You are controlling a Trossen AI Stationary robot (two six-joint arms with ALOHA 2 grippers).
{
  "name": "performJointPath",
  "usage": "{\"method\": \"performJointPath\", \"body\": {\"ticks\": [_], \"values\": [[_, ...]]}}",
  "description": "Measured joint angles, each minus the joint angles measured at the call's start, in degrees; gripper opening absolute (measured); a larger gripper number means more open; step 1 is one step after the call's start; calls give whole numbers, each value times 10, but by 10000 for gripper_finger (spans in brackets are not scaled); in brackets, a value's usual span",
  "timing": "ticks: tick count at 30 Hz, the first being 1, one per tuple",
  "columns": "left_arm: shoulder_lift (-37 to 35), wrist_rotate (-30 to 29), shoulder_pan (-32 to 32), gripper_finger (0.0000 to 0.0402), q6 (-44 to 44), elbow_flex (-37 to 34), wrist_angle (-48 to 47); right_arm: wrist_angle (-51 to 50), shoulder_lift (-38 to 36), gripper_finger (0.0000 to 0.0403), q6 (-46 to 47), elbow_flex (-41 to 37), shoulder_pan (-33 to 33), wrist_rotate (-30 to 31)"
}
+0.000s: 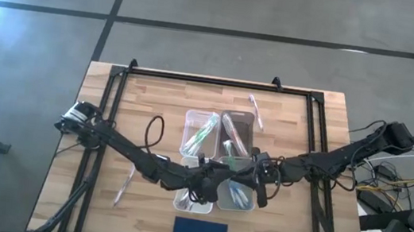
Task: Pick & Place Toothbrushes
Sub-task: Put the green toothbrush into the transparent bin
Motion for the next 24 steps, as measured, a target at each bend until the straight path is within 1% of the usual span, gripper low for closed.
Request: {"method": "performJointPath", "body": {"ticks": [5,8,10,12,15,18,19,21,24], "values": [[-3,-6,-7,152,-56,5,7,-8,-14,24,-21,0,0,1],[-9,-20,-19,167,-144,5,7,-37,-36,24,-37,0,0,24],[-16,-49,-28,170,-213,5,5,-65,-55,24,-42,0,0,44],[-26,-80,-38,171,-309,5,-5,-95,-75,24,-44,0,0,61],[-41,-124,-49,172,-489,5,-26,-115,-101,24,-65,-3,2,71],[-66,-144,-50,172,-679,5,-103,-117,-114,23,-98,-7,2,72],[-75,-139,-46,172,-745,5,-136,-116,-115,23,-117,-8,2,74],[-94,-108,-34,172,-868,4,-201,-116,-112,23,-144,-11,2,76],[-125,-58,-12,172,-1017,4,-282,-103,-96,23,-174,-14,2,76]]}}
